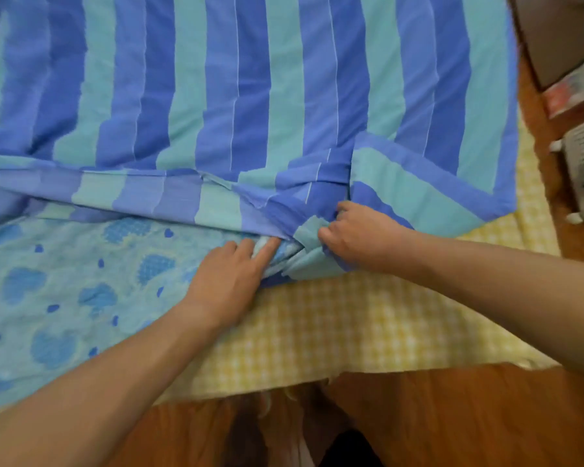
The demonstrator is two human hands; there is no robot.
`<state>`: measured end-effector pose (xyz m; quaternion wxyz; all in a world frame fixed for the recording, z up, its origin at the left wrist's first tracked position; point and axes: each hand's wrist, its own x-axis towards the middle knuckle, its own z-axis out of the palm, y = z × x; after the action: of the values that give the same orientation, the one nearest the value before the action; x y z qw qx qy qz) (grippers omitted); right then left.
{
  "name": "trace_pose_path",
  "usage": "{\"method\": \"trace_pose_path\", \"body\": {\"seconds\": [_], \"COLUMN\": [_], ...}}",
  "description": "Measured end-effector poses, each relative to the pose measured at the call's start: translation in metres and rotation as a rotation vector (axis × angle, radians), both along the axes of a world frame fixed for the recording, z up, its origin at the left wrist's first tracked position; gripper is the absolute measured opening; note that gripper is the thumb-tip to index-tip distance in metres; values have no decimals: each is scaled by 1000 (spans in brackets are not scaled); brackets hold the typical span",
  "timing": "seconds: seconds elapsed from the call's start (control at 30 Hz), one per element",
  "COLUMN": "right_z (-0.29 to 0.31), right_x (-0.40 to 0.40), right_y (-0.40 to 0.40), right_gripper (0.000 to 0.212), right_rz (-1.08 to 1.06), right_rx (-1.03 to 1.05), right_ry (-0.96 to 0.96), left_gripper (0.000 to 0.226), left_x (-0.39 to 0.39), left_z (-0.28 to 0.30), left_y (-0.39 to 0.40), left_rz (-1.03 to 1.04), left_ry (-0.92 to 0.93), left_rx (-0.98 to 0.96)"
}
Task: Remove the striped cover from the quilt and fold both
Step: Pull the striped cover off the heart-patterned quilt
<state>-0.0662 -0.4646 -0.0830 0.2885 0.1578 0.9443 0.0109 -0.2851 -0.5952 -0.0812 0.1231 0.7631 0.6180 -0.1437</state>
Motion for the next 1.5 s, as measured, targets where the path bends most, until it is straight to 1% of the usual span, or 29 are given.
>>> {"method": "trace_pose_path", "body": {"seconds": [0.03, 0.1, 0.13, 0.17, 0.2, 0.27, 0.3, 0.37, 0.4, 0.43, 0.47, 0.5, 0.57, 0.63, 0.67, 0.73, 0.77, 0.83, 0.9, 0.93, 1.0, 1.07, 1.17, 1.23, 1.3, 1.37, 1.43, 1.47, 1.5], "right_z": [9, 31, 39, 46, 49, 40, 28, 8, 2, -2, -6, -10, -18, -24, -28, -41, -46, -55, -58, -58, -59, -58, -57, -60, -60, -60, -60, -60, -60], "right_x": [11, 49, 74, 98, 120, 153, 166, 182, 183, 181, 178, 170, 137, 87, 61, 16, -2, -24, -23, -15, 7, 26, 34, 30, 26, 24, 22, 21, 18], "right_y": [-9, -32, -45, -59, -72, -96, -108, -131, -139, -144, -148, -155, -166, -167, -165, -157, -152, -140, -130, -129, -138, -158, -188, -196, -193, -184, -173, -170, -167], "right_gripper": [25, 27, 20, 15, 28, 67, 76, 76, 73, 70, 64, 55, 46, 57, 66, 77, 76, 62, 38, 32, 39, 54, 71, 74, 73, 66, 59, 56, 54], "right_rz": [-11, -157, -258, -364, -479, -631, -694, -867, -963, -1037, -1090, -1111, -1163, -1269, -1319, -1426, -1485, -1581, -1680, -1730, -1771, -1750, -1797, -1870, -1936, -1998, -2045, -2054, -2061], "right_rx": [-5, 65, 126, 175, 204, 148, 94, -42, -89, -88, -51, 1, 45, -41, -81, -105, -81, 9, 38, 46, 74, 101, 40, -26, -71, -84, -100, -115, -129], "right_ry": [37, 196, 266, 253, 160, -183, -312, -454, -468, -413, -297, -163, 176, 400, 464, 487, 467, 429, 386, 344, 241, 167, 122, 111, 130, 177, 218, 227, 231], "left_gripper": [76, 72, 69, 68, 67, 60, 57, 55, 54, 52, 51, 52, 58, 56, 48, 26, 17, 13, 20, 27, 41, 51, 40, 40, 46, 49, 45, 42, 38], "left_x": [-6, -22, -30, -36, -39, -37, -35, -27, -21, -13, -2, 9, 31, 50, 58, 72, 79, 85, 80, 74, 61, 57, 57, 52, 51, 48, 41, 39, 32], "left_z": [13, 31, 34, 33, 30, 14, 4, -13, -20, -25, -27, -27, -26, -20, -16, -3, 3, 6, -1, -8, -22, -35, -54, -63, -67, -61, -65, -57, -54], "left_y": [-1, 9, 17, 25, 33, 43, 44, 38, 31, 23, 13, 4, -8, -4, 3, 17, 23, 32, 36, 35, 24, 12, 8, 10, 9, -1, -17, -21, -27], "left_rz": [-24, -1, 40, 93, 140, 167, 174, 239, 267, 261, 218, 182, 155, 111, 63, -19, -50, -61, -35, -24, -26, -100, -212, -200, -131, -134, -127, -122, -112], "left_ry": [11, 11, 12, -6, -38, -84, -84, -51, -2, 64, 120, 126, -6, -168, -243, -391, -446, -503, -483, -439, -281, -98, 83, 84, 46, 1, -40, -79, 17], "left_rx": [-15, -29, -51, -95, -167, -330, -400, -474, -444, -356, -244, -161, -89, -96, -96, -132, -153, -155, -187, -237, -332, -365, -369, -359, -242, -208, -188, -313, -417]}}
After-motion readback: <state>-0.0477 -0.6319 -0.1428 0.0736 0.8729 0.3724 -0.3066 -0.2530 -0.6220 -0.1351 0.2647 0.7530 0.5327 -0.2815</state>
